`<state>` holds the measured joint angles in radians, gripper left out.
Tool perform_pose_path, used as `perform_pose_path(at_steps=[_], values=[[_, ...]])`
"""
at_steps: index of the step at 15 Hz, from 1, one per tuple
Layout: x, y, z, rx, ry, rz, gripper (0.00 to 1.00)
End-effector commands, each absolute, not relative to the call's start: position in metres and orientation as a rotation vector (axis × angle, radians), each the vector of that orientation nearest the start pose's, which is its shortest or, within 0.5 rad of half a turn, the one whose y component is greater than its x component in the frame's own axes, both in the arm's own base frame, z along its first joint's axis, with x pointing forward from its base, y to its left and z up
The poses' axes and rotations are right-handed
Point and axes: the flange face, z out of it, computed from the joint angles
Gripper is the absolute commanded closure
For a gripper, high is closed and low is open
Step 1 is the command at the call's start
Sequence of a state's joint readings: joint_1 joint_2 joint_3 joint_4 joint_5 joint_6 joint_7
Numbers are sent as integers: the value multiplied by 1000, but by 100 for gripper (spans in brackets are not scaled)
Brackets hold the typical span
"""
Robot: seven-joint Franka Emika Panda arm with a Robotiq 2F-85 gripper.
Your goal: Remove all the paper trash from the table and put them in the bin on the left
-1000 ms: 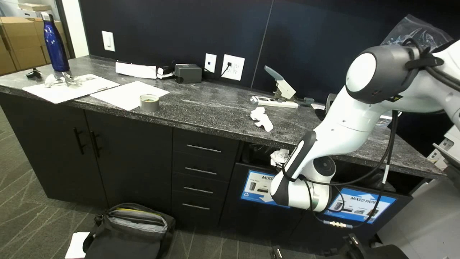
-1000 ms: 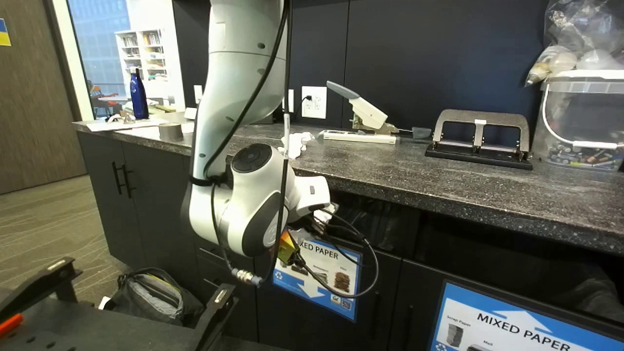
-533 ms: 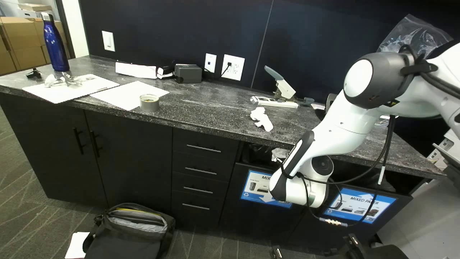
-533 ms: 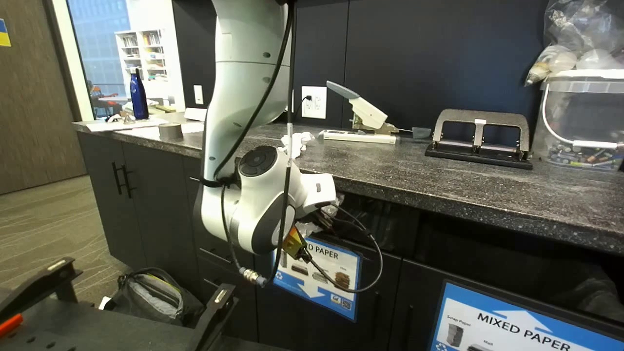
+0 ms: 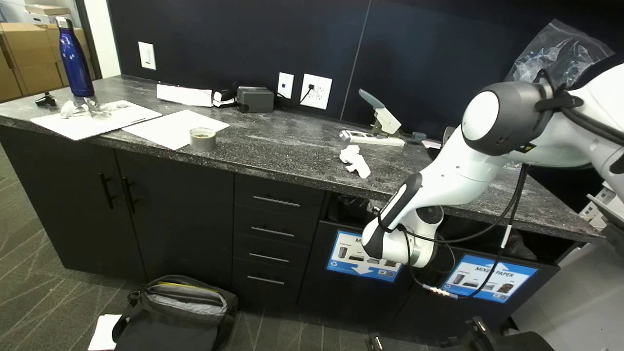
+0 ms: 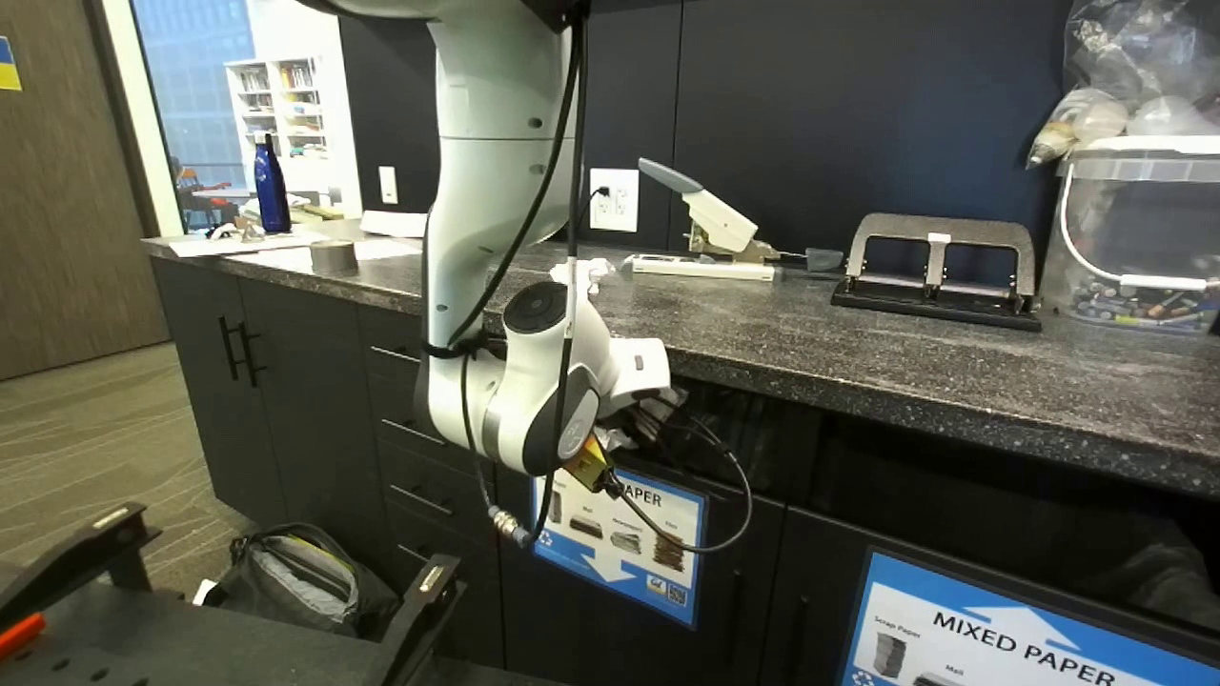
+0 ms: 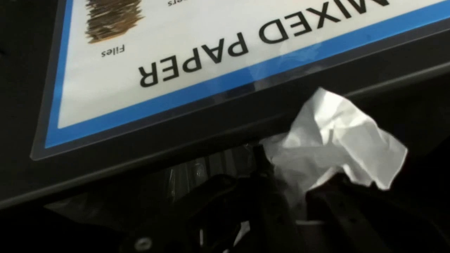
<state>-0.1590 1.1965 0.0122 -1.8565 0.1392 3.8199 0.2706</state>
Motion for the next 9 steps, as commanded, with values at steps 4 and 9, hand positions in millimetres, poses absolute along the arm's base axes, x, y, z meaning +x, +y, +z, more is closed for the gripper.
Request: perform_pose_path(at_steps=[4,9], values=[[591,-122,-40,-2794,862,-1136,87],[592,-123,-35,-2802,887,-1126,62]])
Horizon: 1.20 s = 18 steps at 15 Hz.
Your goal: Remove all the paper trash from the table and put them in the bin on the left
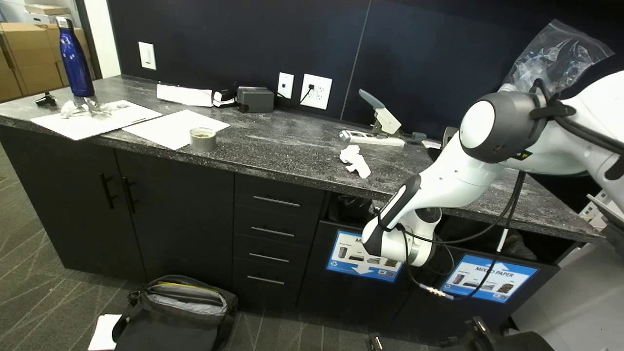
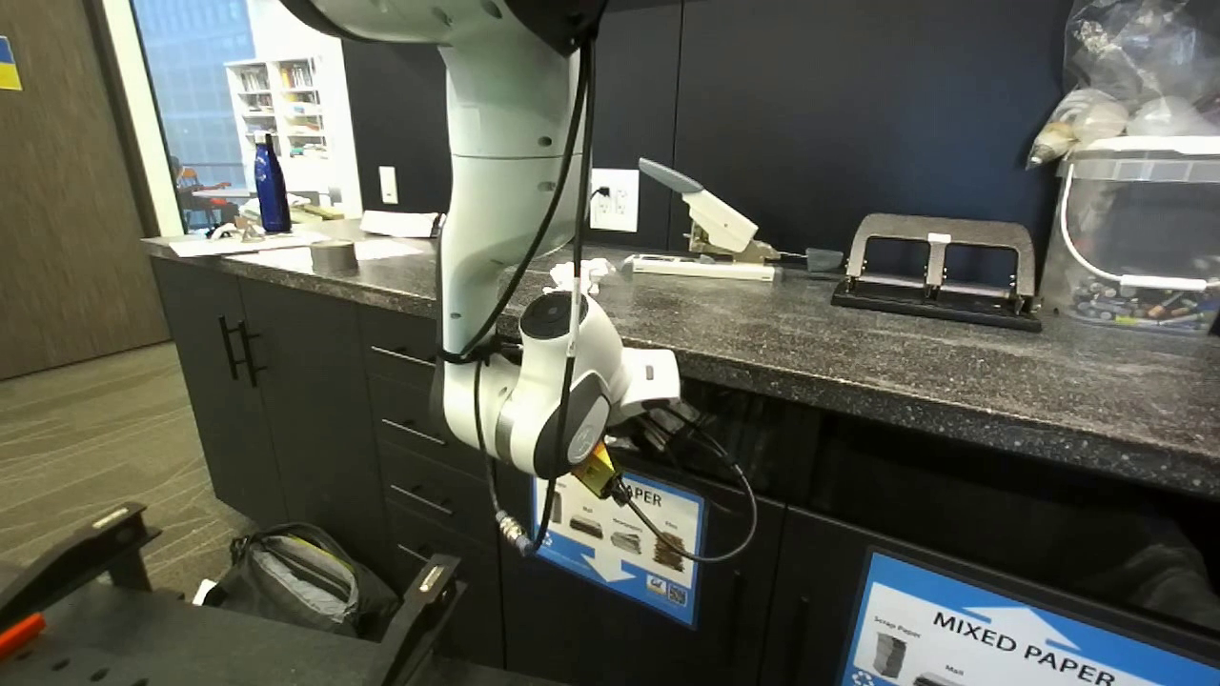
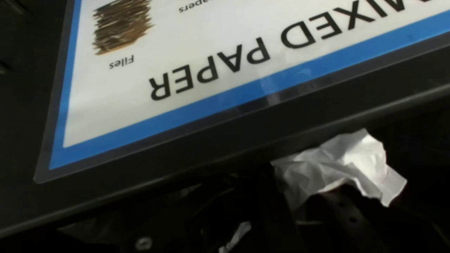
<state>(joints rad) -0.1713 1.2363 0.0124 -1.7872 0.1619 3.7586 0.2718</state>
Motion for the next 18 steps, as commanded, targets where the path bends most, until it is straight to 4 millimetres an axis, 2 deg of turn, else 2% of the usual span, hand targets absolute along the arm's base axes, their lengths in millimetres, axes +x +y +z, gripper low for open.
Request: perform_pose_path(at_steps=[1,4,9,11,15,18], values=[[591,-122,-34,-2808,886,-1127,61],[589,-118,-27,-2821,862,-1146,39],[581,-98,-12,-2855,778,-1179,1],[575,-84,-5,-2894,717,-1187,0],[560,-48,21,-2986,571,-1253,0],[543,-20,39,-3076,557,-1188,0]])
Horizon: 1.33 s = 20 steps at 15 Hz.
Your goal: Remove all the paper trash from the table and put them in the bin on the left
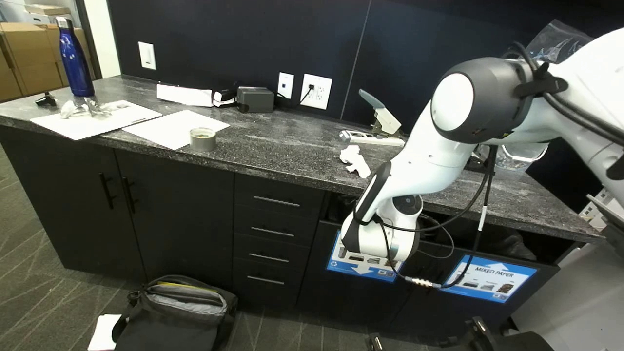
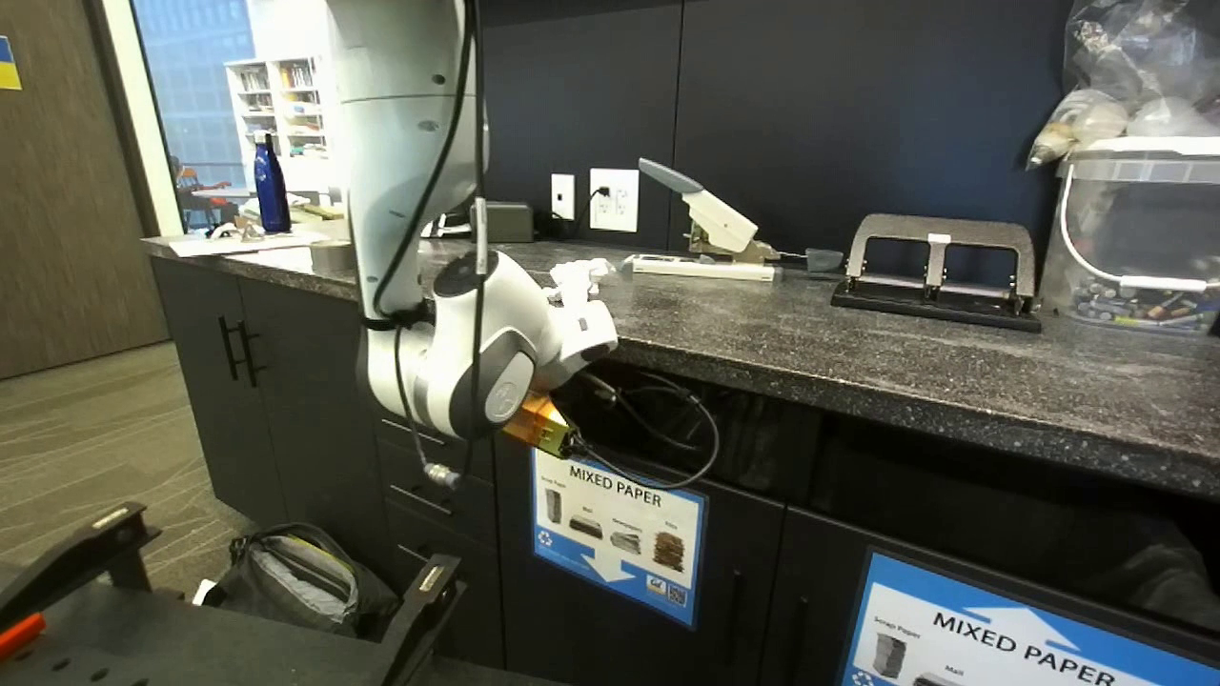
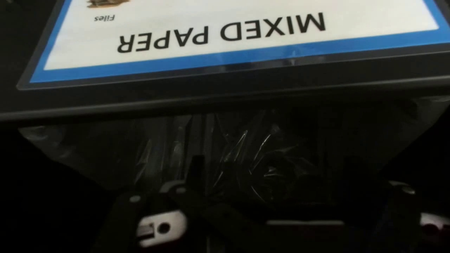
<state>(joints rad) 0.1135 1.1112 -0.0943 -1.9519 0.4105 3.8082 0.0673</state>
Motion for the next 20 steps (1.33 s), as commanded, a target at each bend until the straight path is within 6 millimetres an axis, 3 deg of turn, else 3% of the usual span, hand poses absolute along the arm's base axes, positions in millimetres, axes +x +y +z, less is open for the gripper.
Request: perform_pose_path(at_steps=[1,6,11,15,20], values=[[535,-13,45,-3109,572,-1119,0],[503,26,71,-3225,572,-843,0],[500,50,120,-3293,408,-706,0],[527,49,176,-3375,263,-701,0],[588,28,244,-3454,-49,-695,0]])
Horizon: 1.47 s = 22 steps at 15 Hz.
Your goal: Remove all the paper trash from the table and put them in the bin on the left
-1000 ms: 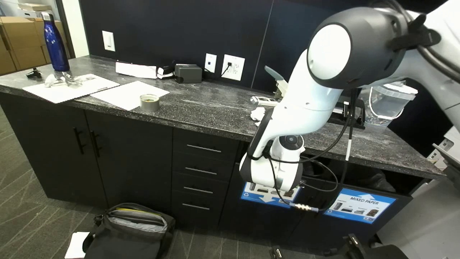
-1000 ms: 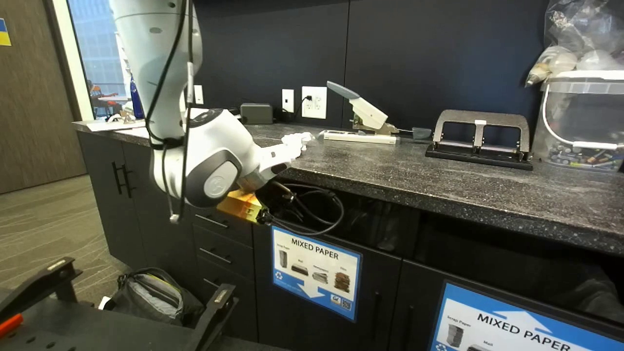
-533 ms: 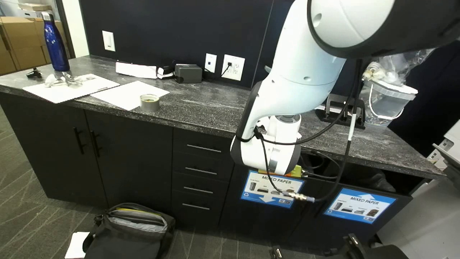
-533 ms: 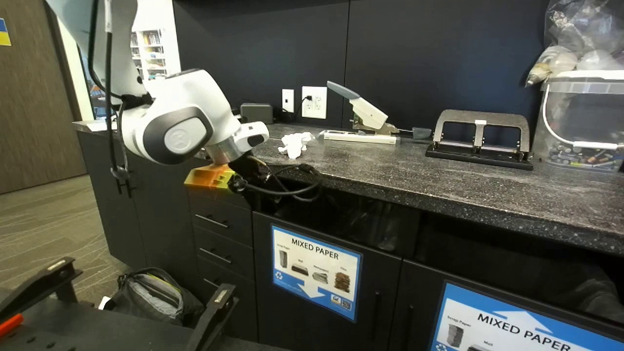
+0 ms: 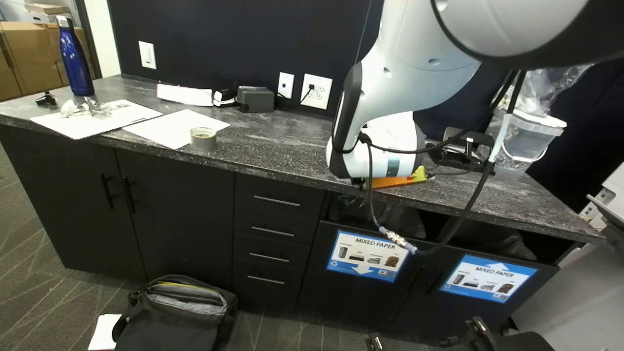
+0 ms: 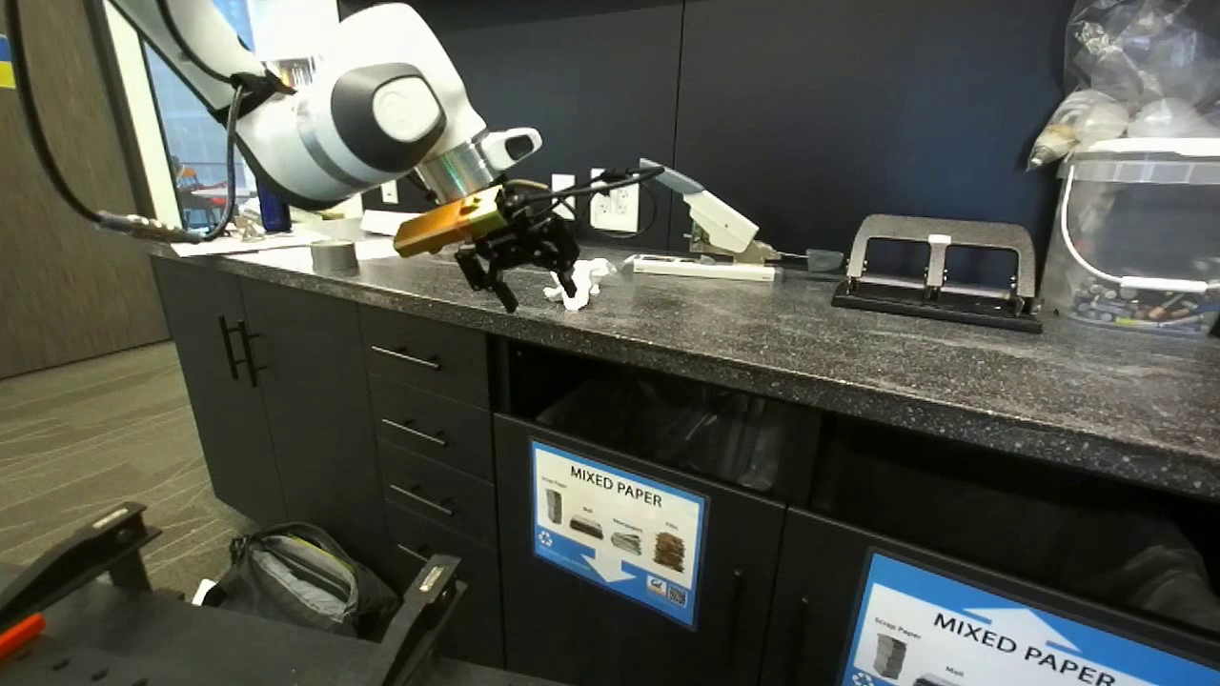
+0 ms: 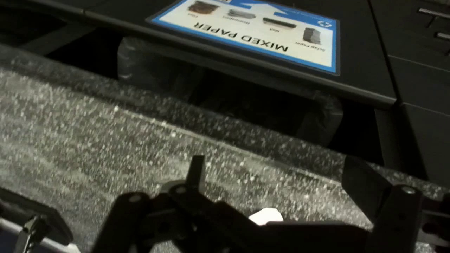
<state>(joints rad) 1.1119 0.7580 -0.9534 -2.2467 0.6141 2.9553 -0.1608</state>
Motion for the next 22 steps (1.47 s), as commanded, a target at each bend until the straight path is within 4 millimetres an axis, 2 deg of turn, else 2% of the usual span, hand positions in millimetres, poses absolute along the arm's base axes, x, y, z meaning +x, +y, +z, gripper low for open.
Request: perform_pose_path(at_steps=[1,4,7,9,11,13,16,17,22], values=[[601,19,258,-3453,-100,-708,0],[637,-7,287,-3433,-223,-732,0],[661,-30,293,-3322,-247,-690,0],[671,-37,289,-3255,-242,-622,0],[678,-36,275,-3194,-237,-542,0],[685,-32,269,-3175,-258,-476,0],[694,-22,248,-3134,-289,-401,0],[697,-21,238,-3136,-282,-403,0],[711,-26,222,-3158,-258,-468,0]])
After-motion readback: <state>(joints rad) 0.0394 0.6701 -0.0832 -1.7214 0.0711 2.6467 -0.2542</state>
